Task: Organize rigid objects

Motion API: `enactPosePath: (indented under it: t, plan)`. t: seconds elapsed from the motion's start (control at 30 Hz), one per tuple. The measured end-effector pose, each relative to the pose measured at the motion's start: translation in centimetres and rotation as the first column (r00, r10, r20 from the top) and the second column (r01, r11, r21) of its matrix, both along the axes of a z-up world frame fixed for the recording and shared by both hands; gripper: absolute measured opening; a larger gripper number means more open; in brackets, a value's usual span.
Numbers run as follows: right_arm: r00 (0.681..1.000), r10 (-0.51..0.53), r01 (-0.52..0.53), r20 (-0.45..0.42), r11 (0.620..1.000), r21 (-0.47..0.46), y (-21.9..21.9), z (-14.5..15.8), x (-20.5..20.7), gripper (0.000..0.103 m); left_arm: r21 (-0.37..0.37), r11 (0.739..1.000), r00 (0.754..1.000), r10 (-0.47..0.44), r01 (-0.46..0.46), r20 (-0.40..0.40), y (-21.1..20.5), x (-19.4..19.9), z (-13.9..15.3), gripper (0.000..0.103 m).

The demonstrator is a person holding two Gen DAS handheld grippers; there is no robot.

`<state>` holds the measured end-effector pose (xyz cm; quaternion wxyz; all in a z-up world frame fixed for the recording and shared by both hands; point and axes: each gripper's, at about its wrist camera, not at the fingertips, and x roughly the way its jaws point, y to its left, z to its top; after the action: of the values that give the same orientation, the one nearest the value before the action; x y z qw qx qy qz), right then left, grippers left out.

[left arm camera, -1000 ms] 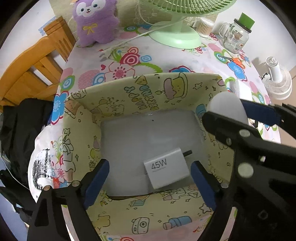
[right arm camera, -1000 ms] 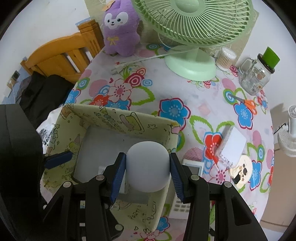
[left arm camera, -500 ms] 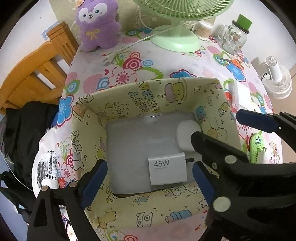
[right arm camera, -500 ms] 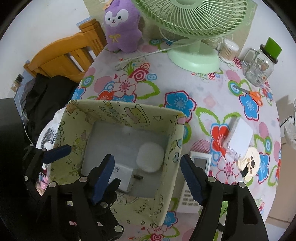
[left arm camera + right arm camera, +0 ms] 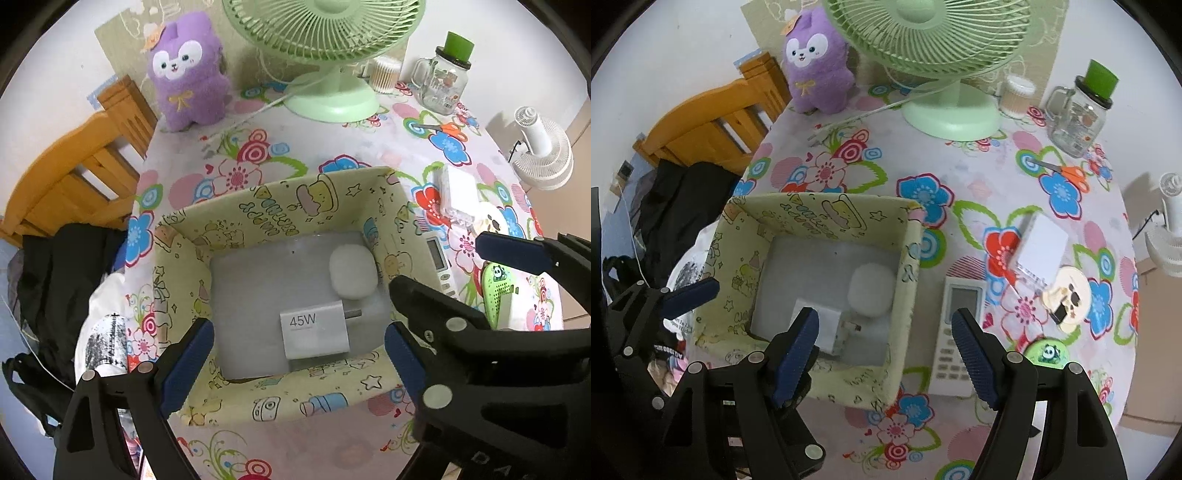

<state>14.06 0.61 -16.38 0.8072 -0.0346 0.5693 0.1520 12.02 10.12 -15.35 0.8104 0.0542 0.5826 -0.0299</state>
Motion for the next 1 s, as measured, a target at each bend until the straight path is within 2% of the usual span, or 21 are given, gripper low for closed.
enactPosePath:
  t: [0.57,0.67,0.8,1.0]
  plan:
    - [0.995,-0.055,0.058,0.077,0.998,-0.035,-4.1,2.9,-3.6,0.077,0.003,0.999,0.998,-0.035,0.035,0.055,-3.3,-2.8,2.6,0.095]
    - [0.993,-0.073,0.078,0.097,0.996,-0.048,-4.9,3.5,-4.1,0.077,0.021,0.999,0.995,-0.038,0.037,0.087,-4.1,-3.2,3.3,0.095]
    - [0.988,-0.094,0.103,0.120,0.992,-0.073,-6.0,4.1,-4.6,0.077,-0.023,0.999,0.996,-0.028,0.030,0.090,-4.8,-3.7,3.8,0.095]
    - [0.983,-0.117,0.128,0.139,0.989,-0.076,-7.7,4.8,-5.7,0.077,-0.042,0.998,0.995,-0.044,0.048,0.084,-6.4,-4.2,4.3,0.095]
